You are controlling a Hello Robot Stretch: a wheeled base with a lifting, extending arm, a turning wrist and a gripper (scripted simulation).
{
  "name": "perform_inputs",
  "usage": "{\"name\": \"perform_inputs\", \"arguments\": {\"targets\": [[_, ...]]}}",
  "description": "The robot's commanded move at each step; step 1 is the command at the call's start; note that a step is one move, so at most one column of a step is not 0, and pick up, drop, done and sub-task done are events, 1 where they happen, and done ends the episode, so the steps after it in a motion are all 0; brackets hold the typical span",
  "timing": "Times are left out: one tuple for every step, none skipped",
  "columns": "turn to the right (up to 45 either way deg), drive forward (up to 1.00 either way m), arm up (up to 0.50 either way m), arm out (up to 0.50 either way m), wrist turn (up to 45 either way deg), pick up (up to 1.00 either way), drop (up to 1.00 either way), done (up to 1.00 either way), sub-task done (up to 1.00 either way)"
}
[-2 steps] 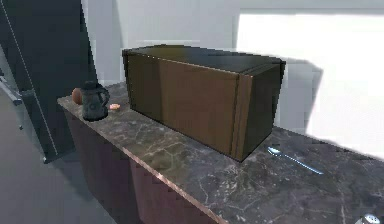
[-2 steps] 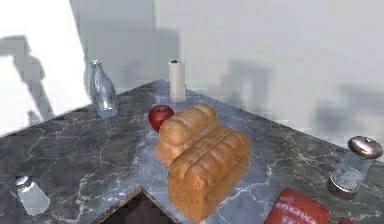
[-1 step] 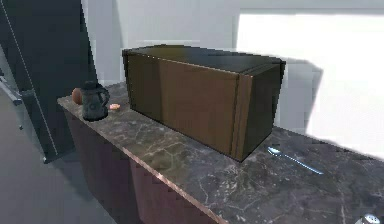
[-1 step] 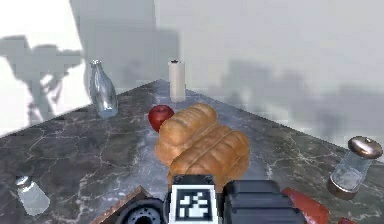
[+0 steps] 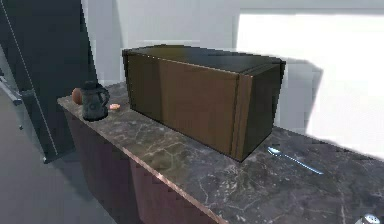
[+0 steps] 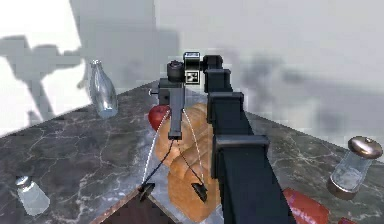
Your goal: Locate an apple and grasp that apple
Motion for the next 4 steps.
{"name": "perform_inputs", "arguments": {"targets": [[0.0,0.0,0.0,0.0,45.0,0.0,0.0,0.0,0.0],[0.0,0.0,0.0,0.0,45.0,0.0,0.0,0.0,0.0],[0.0,0.0,0.0,0.0,45.0,0.0,0.0,0.0,0.0],[0.0,0.0,0.0,0.0,18.0,0.0,0.0,0.0,0.0]]}}
